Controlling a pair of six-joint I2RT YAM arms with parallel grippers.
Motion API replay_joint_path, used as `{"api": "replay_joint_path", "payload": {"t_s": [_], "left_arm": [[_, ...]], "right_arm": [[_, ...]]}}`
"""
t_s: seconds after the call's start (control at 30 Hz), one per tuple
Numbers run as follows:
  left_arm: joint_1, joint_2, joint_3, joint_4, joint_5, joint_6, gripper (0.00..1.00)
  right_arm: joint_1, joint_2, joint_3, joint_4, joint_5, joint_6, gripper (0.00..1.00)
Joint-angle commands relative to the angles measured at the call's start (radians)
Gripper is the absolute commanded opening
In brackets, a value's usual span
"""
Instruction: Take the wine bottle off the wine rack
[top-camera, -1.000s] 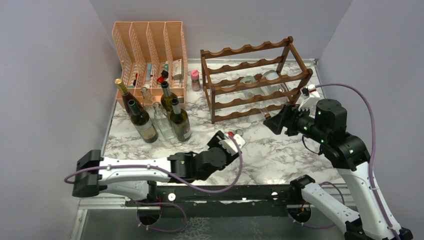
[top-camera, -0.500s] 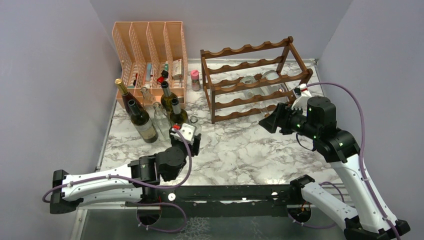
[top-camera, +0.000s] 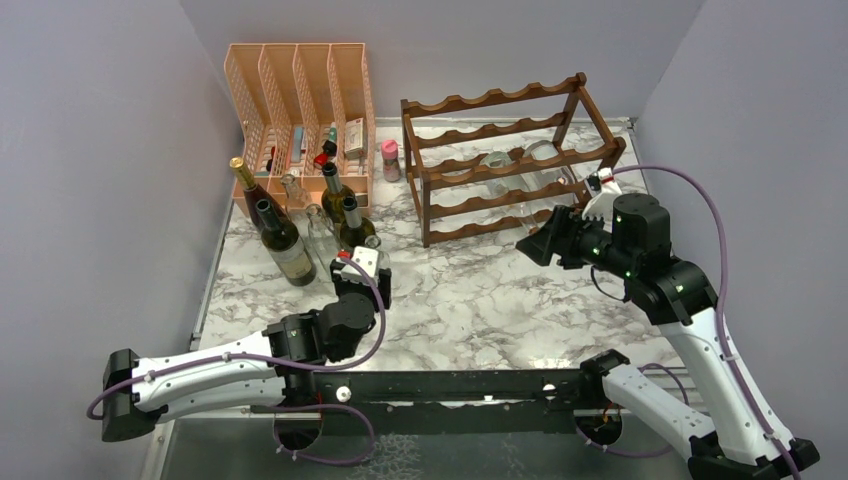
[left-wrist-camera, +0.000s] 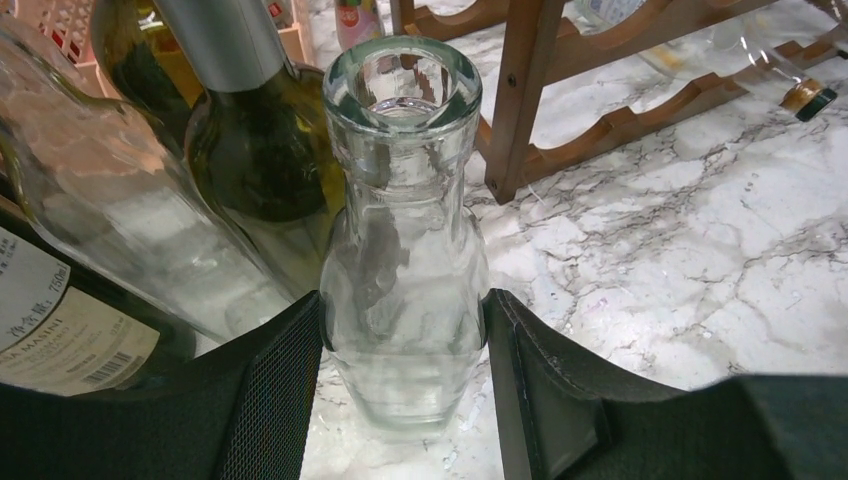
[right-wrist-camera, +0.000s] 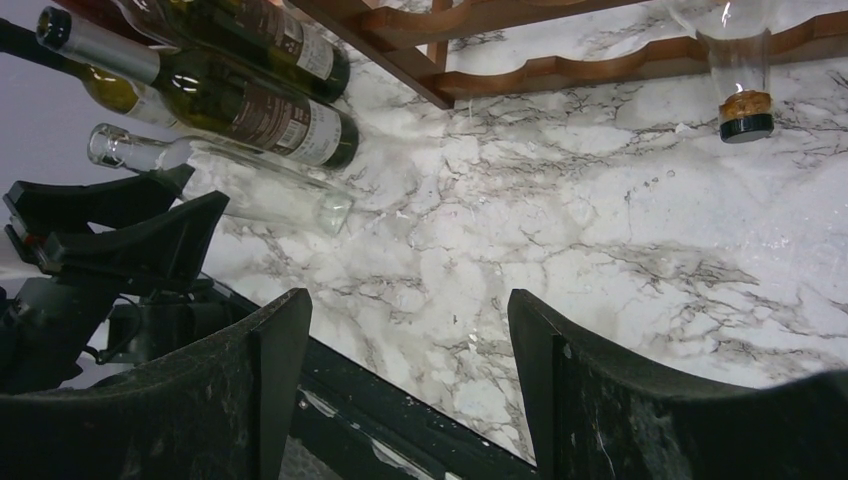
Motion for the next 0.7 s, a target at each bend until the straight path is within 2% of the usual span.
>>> {"api": "replay_joint_path", "payload": {"t_s": [0.0, 0.17, 0.33, 0.4, 0.53, 0.67], "left_arm": [[0.009, 0.023, -0.012, 0.039, 0.009, -0.058, 0.39], [0.011, 0.048, -0.007, -0.005, 0.013, -0.1, 0.39], [0.011, 0.037, -0.017, -0.019, 0.01, -0.111, 0.44], [0.011, 0.039, -0.012, -0.021, 0.014, -0.103, 0.51], [0.011, 0.054, 0.005, -0.041, 0.01, -0.108, 0.72], [0.011, 0.054, 0.022, -0.053, 0.027, -0.103, 0.8]], "right_arm": [[0.001, -0.011, -0.018, 0.023, -0.013, 0.007, 0.75], [0.001, -0.015, -0.024, 0.023, -0.012, 0.007, 0.75], [0.001, -0.018, -0.036, 0.026, -0.012, 0.011, 0.75], [0.001, -0.02, -0.037, 0.026, -0.013, 0.011, 0.75], [0.001, -0.019, -0.036, 0.029, -0.013, 0.01, 0.75], [0.001, -0.015, -0.028, 0.027, -0.012, 0.005, 0.75]]}}
